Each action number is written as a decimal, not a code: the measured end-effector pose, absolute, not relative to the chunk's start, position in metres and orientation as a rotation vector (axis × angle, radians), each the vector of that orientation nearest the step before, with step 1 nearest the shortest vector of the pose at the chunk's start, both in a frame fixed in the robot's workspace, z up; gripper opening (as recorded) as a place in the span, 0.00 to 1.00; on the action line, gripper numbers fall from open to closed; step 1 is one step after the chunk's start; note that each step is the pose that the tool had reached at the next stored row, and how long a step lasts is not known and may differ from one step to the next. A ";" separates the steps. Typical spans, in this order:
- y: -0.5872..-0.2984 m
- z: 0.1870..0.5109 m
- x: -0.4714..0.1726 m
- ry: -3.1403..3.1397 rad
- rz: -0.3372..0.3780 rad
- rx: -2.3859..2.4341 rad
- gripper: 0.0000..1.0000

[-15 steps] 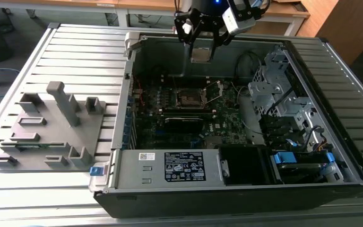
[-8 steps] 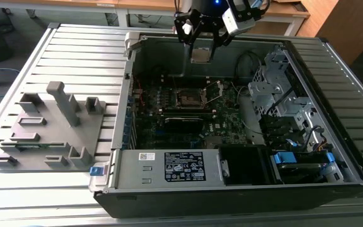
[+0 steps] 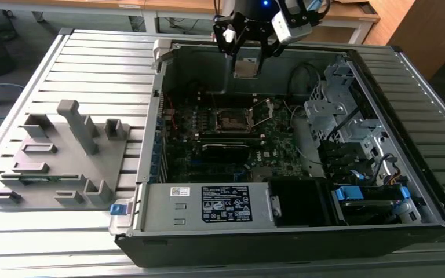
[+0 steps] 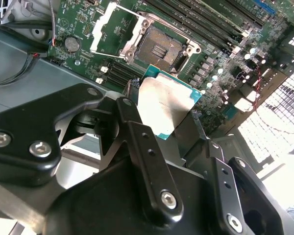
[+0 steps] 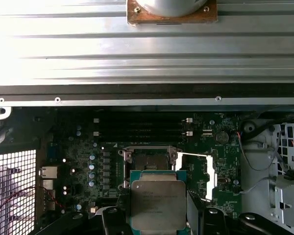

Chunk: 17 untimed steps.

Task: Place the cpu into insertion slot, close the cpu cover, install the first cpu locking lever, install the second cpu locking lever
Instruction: 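Place the cpu into insertion slot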

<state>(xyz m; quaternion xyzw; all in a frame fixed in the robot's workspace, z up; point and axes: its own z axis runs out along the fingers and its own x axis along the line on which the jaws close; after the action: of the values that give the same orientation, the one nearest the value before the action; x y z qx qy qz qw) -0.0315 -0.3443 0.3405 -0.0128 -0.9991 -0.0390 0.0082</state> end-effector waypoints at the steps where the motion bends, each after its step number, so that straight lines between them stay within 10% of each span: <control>1: -0.344 0.340 -0.031 -3.123 -0.122 -0.040 0.54; 17: -0.344 0.337 -0.031 -3.123 -0.122 -0.040 0.54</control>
<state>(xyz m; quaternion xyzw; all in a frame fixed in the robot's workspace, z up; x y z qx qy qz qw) -0.0315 -0.3443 0.3366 -0.0128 -0.9991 -0.0389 0.0082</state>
